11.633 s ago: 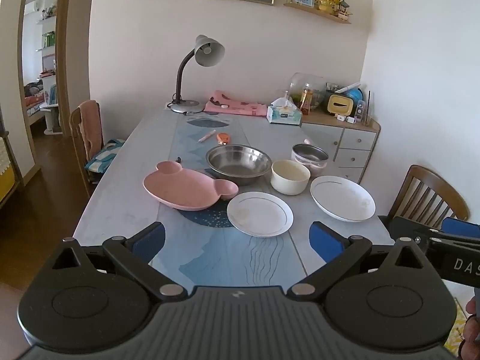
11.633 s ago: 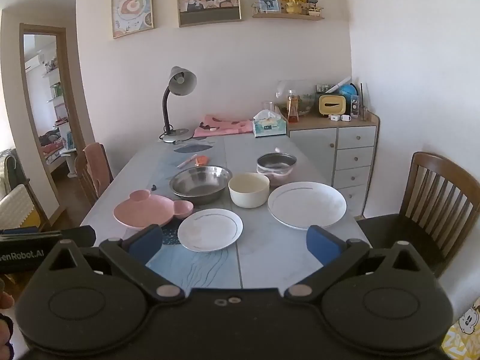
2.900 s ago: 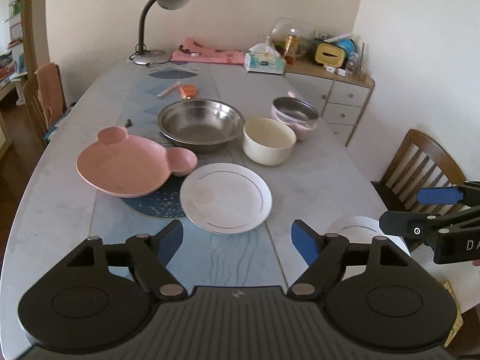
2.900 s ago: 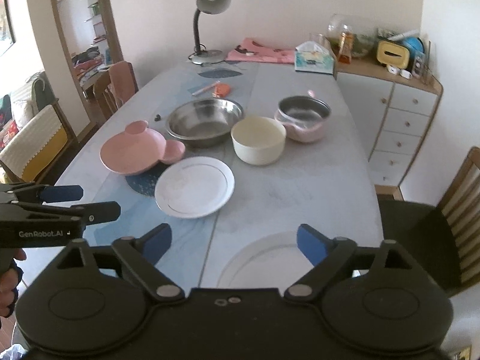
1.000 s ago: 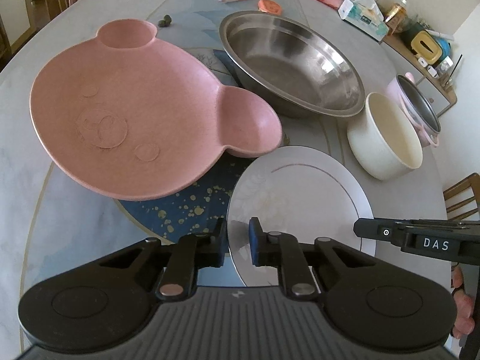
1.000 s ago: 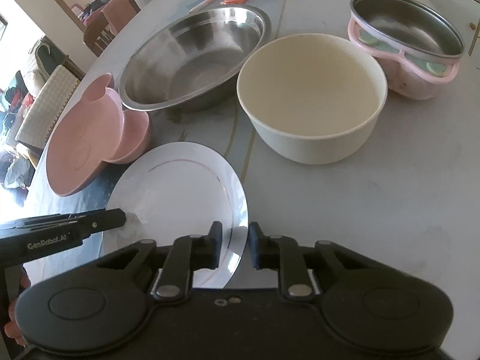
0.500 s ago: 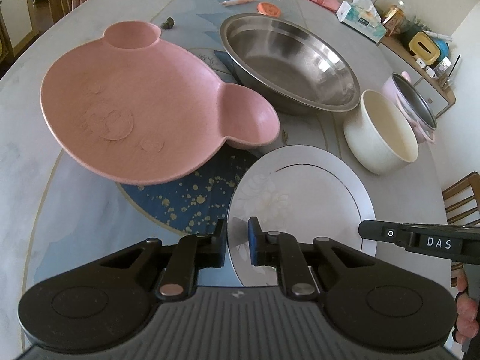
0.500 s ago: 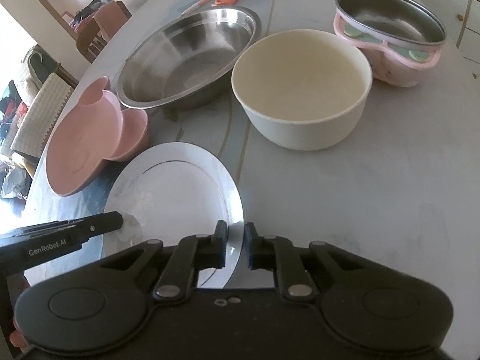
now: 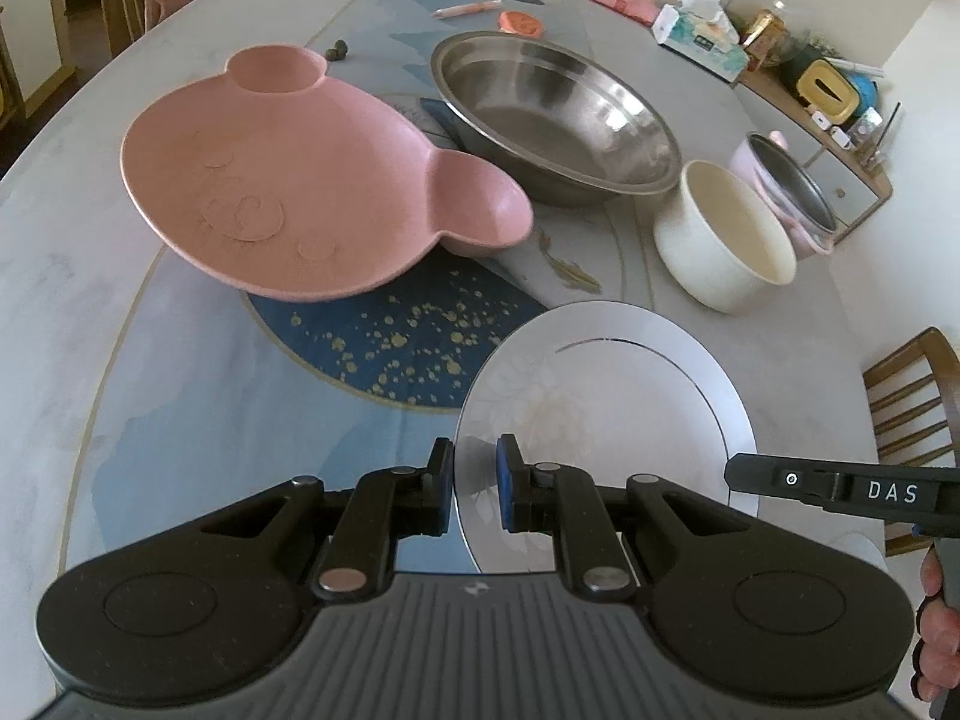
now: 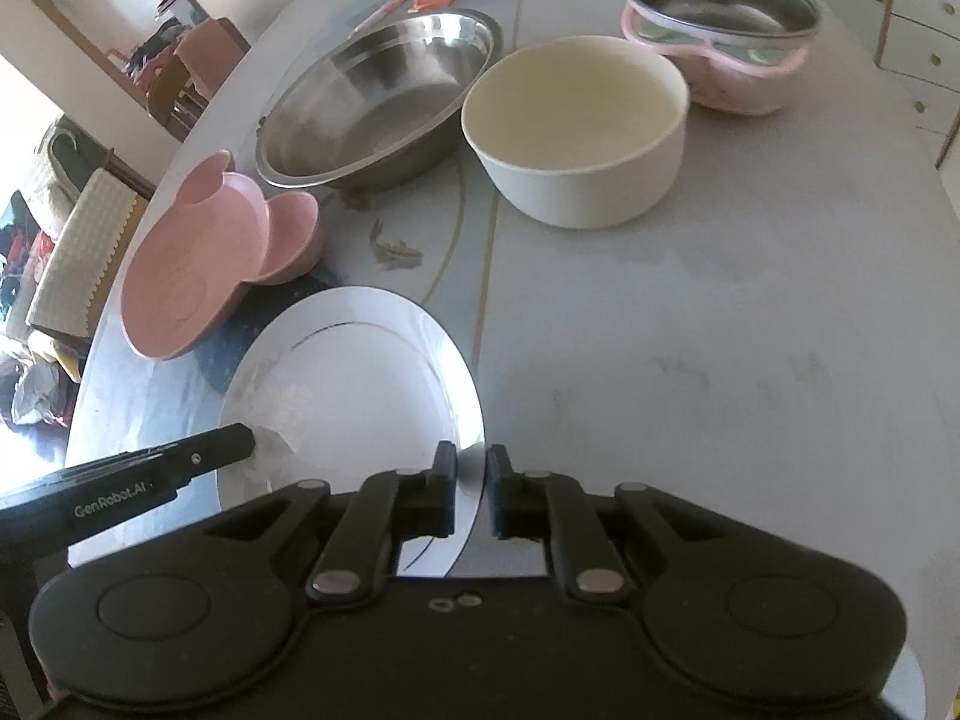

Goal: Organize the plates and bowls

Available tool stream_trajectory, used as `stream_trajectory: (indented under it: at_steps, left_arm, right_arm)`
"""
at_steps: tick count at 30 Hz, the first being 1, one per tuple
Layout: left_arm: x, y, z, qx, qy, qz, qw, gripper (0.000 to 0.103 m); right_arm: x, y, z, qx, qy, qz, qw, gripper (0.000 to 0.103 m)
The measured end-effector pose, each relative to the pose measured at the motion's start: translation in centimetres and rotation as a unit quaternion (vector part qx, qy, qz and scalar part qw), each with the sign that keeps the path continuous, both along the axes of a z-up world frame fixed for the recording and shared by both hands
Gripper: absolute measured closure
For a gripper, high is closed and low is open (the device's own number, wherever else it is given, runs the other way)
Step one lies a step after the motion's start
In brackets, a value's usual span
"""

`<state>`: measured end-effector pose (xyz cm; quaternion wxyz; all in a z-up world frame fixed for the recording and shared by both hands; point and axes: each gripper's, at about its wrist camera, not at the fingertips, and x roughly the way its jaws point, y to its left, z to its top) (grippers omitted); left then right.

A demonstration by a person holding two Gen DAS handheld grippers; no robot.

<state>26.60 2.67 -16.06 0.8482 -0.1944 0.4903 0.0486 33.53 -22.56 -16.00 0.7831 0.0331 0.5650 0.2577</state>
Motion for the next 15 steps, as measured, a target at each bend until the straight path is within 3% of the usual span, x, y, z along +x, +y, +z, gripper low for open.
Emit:
stream_trajectory:
  at_steps: [15]
  left_arm:
    - [-3.9, -3.1, 2.3, 0.001, -0.021, -0.045, 0.9987, 0.090]
  right_arm:
    - [-5.0, -3.7, 2.4, 0.017, -0.013, -0.052, 0.998, 0.093]
